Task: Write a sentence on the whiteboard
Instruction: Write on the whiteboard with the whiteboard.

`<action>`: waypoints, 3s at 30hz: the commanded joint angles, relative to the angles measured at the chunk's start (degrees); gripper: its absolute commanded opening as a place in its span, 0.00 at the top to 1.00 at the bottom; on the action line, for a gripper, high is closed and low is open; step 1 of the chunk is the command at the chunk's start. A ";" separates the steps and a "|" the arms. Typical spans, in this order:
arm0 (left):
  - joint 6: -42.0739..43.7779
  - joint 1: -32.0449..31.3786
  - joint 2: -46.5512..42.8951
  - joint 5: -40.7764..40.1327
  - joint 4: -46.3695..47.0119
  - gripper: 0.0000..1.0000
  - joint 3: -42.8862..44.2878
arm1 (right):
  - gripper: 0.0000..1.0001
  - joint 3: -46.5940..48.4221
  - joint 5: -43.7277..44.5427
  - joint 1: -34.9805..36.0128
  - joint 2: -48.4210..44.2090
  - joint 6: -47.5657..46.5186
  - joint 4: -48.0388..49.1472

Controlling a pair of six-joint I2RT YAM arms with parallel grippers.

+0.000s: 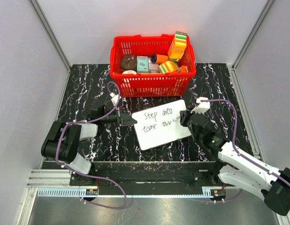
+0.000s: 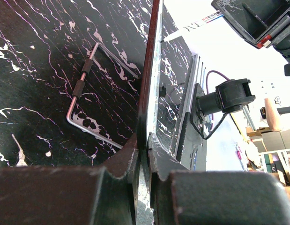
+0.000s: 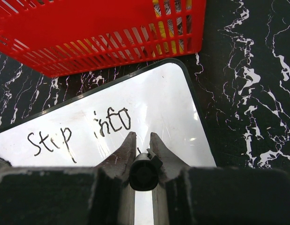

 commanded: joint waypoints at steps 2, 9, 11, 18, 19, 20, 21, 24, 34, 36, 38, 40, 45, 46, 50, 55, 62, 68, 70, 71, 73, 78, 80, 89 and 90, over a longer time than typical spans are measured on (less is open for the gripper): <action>5.23 -1.13 1.14 -1.22 -0.69 1.00 0.43 | 1.00 3.01 2.69 -0.34 0.54 -1.39 2.65; 5.15 -1.13 1.05 -1.22 -0.78 1.00 0.43 | 1.00 3.19 3.74 -0.42 0.10 -1.74 3.27; 5.23 -1.13 1.14 -1.22 -0.69 1.00 0.43 | 1.00 3.19 3.74 -0.42 0.19 -1.92 3.18; 5.23 -1.13 0.97 -1.22 -0.69 1.00 0.51 | 1.00 2.31 4.00 -0.60 0.01 -1.57 3.18; 5.23 -1.13 0.97 -1.22 -0.69 1.00 0.43 | 1.00 2.14 4.09 -0.60 0.01 -1.48 3.09; 5.23 -1.13 1.14 -1.13 -0.78 1.00 0.43 | 1.00 1.87 4.01 -0.77 0.01 -1.39 3.00; 5.23 -1.13 1.05 -1.13 -0.78 1.00 0.51 | 1.00 1.87 3.92 -0.69 0.10 -1.30 2.83; 5.23 -1.13 1.05 -1.22 -0.78 1.00 0.51 | 1.00 1.52 3.48 -0.86 0.28 -0.78 2.13; 5.23 -1.13 1.05 -1.13 -0.78 1.00 0.51 | 1.00 -0.33 2.07 -0.95 -0.34 0.72 0.11; 5.23 -1.04 1.14 -1.22 -0.78 1.00 0.60 | 1.00 -0.59 1.72 -0.95 -0.34 1.16 -0.16; 5.23 -1.13 1.14 -1.13 -0.86 1.00 0.60 | 1.00 -1.11 1.54 -0.95 -0.43 1.51 -0.51; 5.23 -1.13 1.14 -1.22 -0.86 1.00 0.51 | 1.00 -1.56 1.37 -0.86 -0.87 1.86 -0.43; 5.23 -1.13 1.14 -1.22 -0.78 1.00 0.51 | 1.00 -1.91 1.28 -0.86 -1.92 1.77 -2.26; 5.23 -1.13 1.05 -1.22 -0.78 1.00 0.51 | 1.00 -1.91 1.37 -0.95 -2.10 1.77 -2.62; 5.23 -1.04 1.14 -1.22 -0.78 1.00 0.43 | 1.00 -2.00 1.54 -0.86 -2.89 1.77 -2.97; 5.32 -1.13 0.97 -1.22 -0.86 1.00 0.51 | 1.00 -1.12 1.63 -0.86 -4.12 1.42 -3.06; 5.32 -1.13 0.97 -1.22 -0.78 1.00 0.43 | 1.00 0.90 1.63 -0.95 -5.79 0.02 -1.39; 5.32 -1.13 1.05 -1.22 -0.86 1.00 0.51 | 1.00 3.27 2.69 -1.04 -3.68 -1.74 -1.30; 5.32 -1.13 1.05 -1.30 -0.78 1.00 0.51 | 1.00 3.71 3.04 -0.95 -2.54 -2.09 -1.30; 5.32 -1.13 1.05 -1.22 -0.78 1.00 0.43 | 1.00 3.89 2.95 -1.21 -2.28 -2.09 -1.39; 5.32 -1.13 1.05 -1.22 -0.78 1.00 0.43 | 1.00 4.15 2.60 -1.30 -1.57 -2.18 0.62; 5.23 -1.04 1.05 -1.22 -0.78 1.00 0.51 | 1.00 4.77 2.42 -1.83 -0.52 -2.62 1.51; 5.23 -1.13 0.97 -1.22 -0.78 1.00 0.43 | 1.00 5.03 2.42 -2.18 -0.17 -2.80 1.60; 5.24 -1.13 0.97 -1.22 -0.86 1.00 0.43 | 1.00 4.77 1.19 -3.15 1.86 -2.53 2.30; 5.32 -1.13 1.05 -1.22 -0.78 1.00 0.51 | 1.00 4.68 1.10 -3.23 1.94 -2.45 2.30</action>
